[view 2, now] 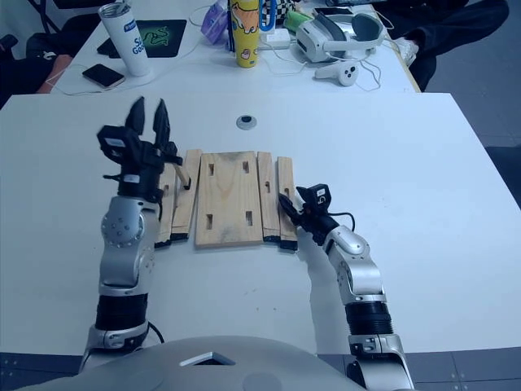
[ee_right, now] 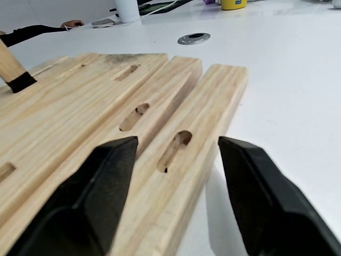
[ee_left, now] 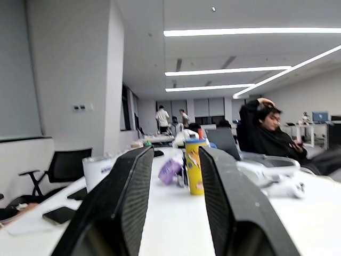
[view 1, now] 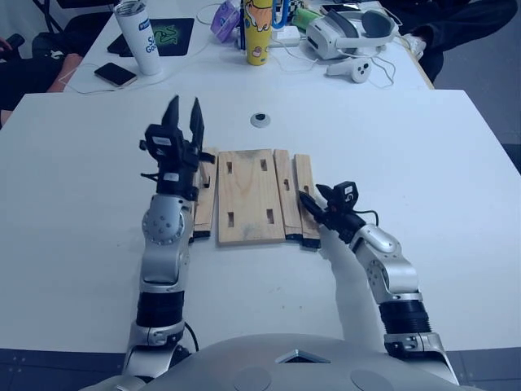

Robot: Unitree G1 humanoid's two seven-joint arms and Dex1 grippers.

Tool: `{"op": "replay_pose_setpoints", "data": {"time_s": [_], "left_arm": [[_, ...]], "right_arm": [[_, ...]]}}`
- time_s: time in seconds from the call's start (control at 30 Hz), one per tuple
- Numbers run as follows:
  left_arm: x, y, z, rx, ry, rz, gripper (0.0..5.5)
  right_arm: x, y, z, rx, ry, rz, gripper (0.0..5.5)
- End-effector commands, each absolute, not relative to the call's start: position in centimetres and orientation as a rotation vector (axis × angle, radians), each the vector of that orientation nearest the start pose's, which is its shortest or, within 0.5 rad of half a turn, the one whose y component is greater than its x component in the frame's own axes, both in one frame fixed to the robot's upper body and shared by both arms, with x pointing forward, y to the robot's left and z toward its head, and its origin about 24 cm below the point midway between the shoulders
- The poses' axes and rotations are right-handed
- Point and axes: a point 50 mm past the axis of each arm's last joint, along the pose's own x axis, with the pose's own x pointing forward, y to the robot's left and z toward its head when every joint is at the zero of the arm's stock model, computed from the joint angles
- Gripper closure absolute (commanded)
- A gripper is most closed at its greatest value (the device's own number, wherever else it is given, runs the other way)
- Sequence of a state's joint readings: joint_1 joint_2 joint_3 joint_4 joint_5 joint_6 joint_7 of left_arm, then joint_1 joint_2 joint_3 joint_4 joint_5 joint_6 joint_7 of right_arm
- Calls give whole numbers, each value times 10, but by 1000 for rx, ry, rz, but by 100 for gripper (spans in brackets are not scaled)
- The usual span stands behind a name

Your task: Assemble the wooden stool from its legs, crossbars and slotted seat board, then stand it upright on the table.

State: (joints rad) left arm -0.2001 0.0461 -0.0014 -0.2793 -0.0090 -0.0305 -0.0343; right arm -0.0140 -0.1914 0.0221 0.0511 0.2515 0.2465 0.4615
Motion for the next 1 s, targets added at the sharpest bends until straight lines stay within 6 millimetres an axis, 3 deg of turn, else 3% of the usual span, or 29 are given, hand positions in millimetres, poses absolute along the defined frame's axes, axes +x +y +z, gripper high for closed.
{"op": "replay_pose_setpoints", "data": {"time_s": [0.03,0.13,0.23,0.33,0.43,0.5,0.67,0.9,0.97,1.0], "left_arm": [[304,128,181,-84,-511,-159,418],[325,130,184,-94,-458,-170,459],[332,142,187,-93,-440,-132,497],[327,148,200,-65,-501,-108,542],[313,145,220,-22,-613,-107,548],[312,141,224,-49,-605,-132,548],[317,136,218,-82,-540,-157,548],[320,140,219,-84,-525,-148,548],[326,141,202,-90,-432,-141,548],[331,139,173,-93,-284,-149,548]], "right_arm": [[251,-154,15,118,265,470,270],[254,-151,16,117,257,475,270],[258,-149,18,116,248,474,270],[259,-149,18,119,244,469,270],[258,-148,17,120,245,467,270],[257,-149,17,123,243,456,270],[257,-150,16,131,234,442,270],[261,-155,41,184,58,431,270],[261,-155,42,183,46,428,270],[262,-155,43,184,42,428,270]]}}
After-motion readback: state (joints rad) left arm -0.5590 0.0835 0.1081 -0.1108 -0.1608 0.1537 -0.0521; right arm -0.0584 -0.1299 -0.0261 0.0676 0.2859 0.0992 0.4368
